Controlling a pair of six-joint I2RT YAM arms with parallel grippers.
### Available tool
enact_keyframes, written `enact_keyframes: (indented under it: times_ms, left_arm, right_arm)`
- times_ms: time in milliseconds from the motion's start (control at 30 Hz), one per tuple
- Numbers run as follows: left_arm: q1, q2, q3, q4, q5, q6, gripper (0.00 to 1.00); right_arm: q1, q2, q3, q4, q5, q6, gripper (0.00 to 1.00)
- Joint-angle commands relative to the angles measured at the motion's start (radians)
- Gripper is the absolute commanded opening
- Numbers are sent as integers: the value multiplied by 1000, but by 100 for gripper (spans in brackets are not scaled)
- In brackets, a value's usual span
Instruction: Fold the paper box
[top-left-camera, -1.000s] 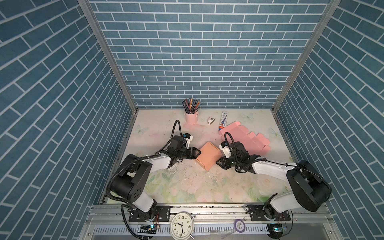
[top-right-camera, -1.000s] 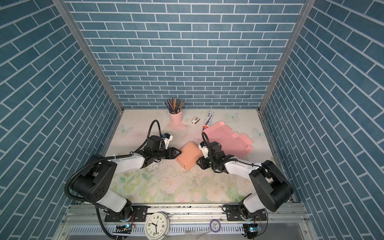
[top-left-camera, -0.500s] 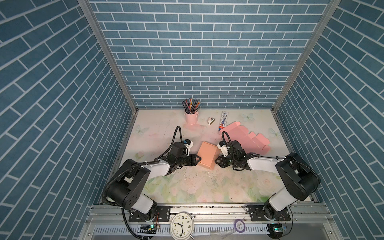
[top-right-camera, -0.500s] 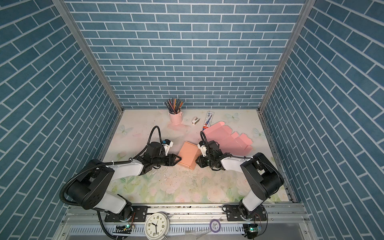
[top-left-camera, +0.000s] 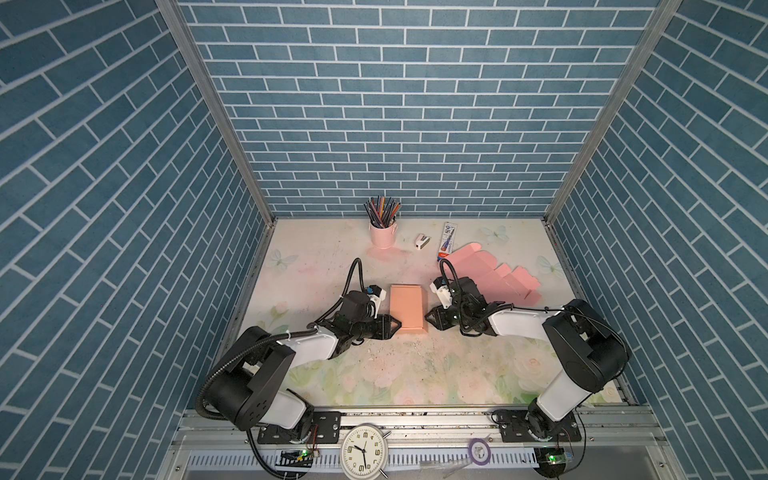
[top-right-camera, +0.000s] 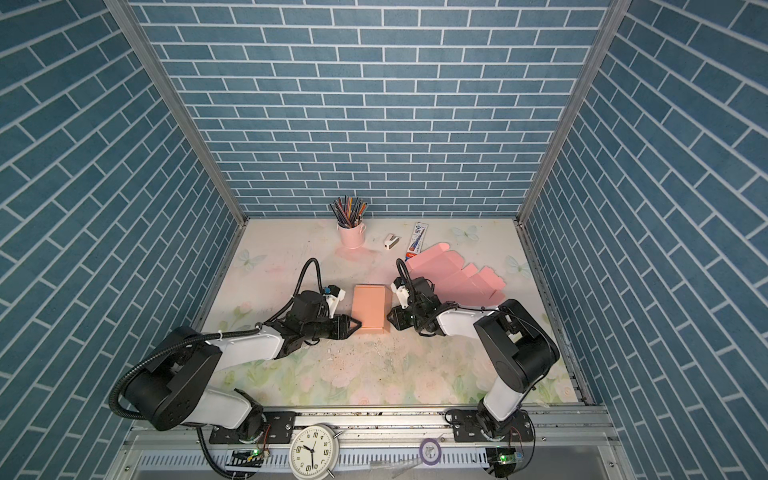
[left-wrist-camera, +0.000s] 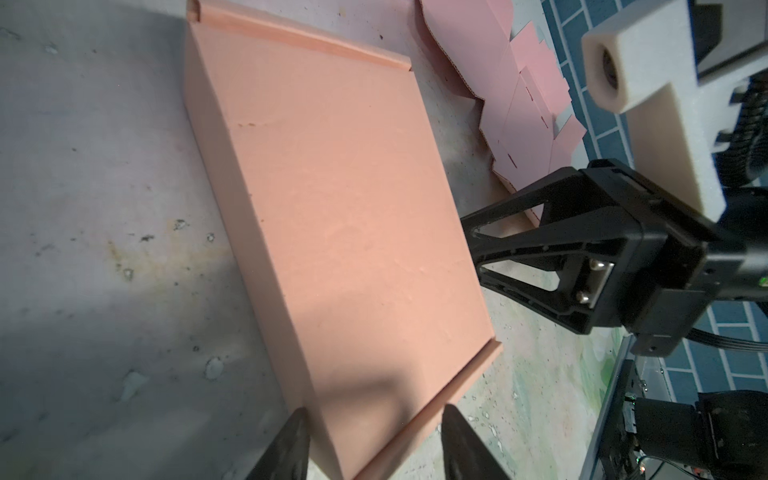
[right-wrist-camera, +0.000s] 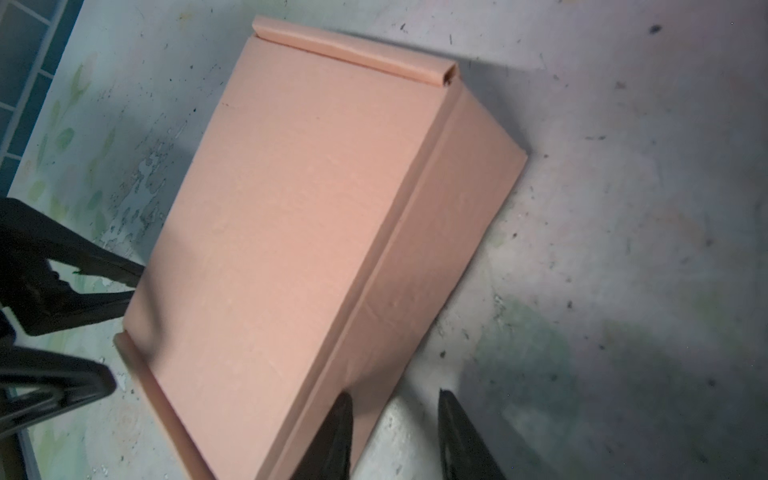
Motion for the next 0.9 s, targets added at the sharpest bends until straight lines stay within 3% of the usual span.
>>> enact_keyframes:
  times_ms: [0,367,633,867]
  left_arm:
    - [-31,-16,-12,40,28,-16,52]
    - [-48,-33,-36,53,-2,-33,51]
    - [1,-64,-81,58,0,-47,51]
    - [5,-133,-108,-13,-27,-30,56]
  right_arm:
    - [44,34,32,30,-59,17,36]
    - [82,36,25,110,-161,69,35]
    - [63,-8,-35,26,-48,41,35]
    - [34,-81,-119,21,-16,58,34]
